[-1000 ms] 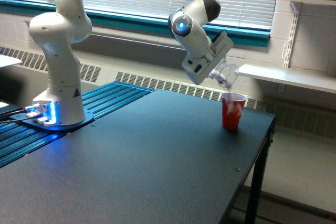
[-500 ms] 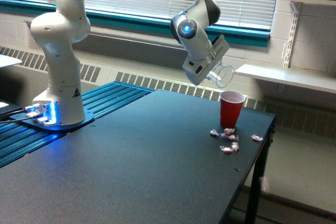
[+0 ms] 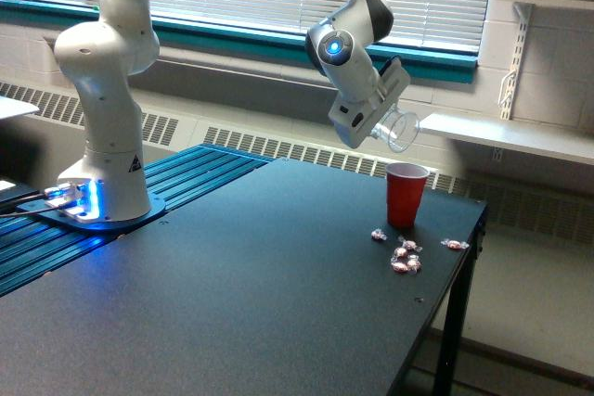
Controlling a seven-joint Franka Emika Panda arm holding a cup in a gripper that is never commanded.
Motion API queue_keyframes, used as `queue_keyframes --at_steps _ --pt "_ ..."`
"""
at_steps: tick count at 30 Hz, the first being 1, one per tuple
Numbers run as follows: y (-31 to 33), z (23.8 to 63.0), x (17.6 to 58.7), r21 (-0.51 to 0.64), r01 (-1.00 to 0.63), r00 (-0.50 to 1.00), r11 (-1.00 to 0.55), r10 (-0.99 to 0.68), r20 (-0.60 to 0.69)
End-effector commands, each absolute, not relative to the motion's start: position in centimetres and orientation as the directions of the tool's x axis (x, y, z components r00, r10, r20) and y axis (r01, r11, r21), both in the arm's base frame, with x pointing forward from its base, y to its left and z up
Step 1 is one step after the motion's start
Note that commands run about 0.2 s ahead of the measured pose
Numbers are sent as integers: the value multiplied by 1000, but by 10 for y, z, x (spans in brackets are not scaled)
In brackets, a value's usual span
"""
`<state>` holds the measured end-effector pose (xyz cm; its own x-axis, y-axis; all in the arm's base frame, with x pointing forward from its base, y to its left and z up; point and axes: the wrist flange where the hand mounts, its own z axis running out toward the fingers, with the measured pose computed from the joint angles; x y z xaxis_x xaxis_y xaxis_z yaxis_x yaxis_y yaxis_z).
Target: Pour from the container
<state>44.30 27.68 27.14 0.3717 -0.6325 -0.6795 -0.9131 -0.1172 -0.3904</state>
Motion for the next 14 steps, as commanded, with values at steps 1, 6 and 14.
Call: queue_keyframes --at_steps 1,6,14 --pt "276 273 450 -399 -911 369 -106 -643 -671" --pt "277 272 452 -396 -913 364 -103 -647 -671" --pt "279 272 453 -391 -915 358 -99 -647 -673"
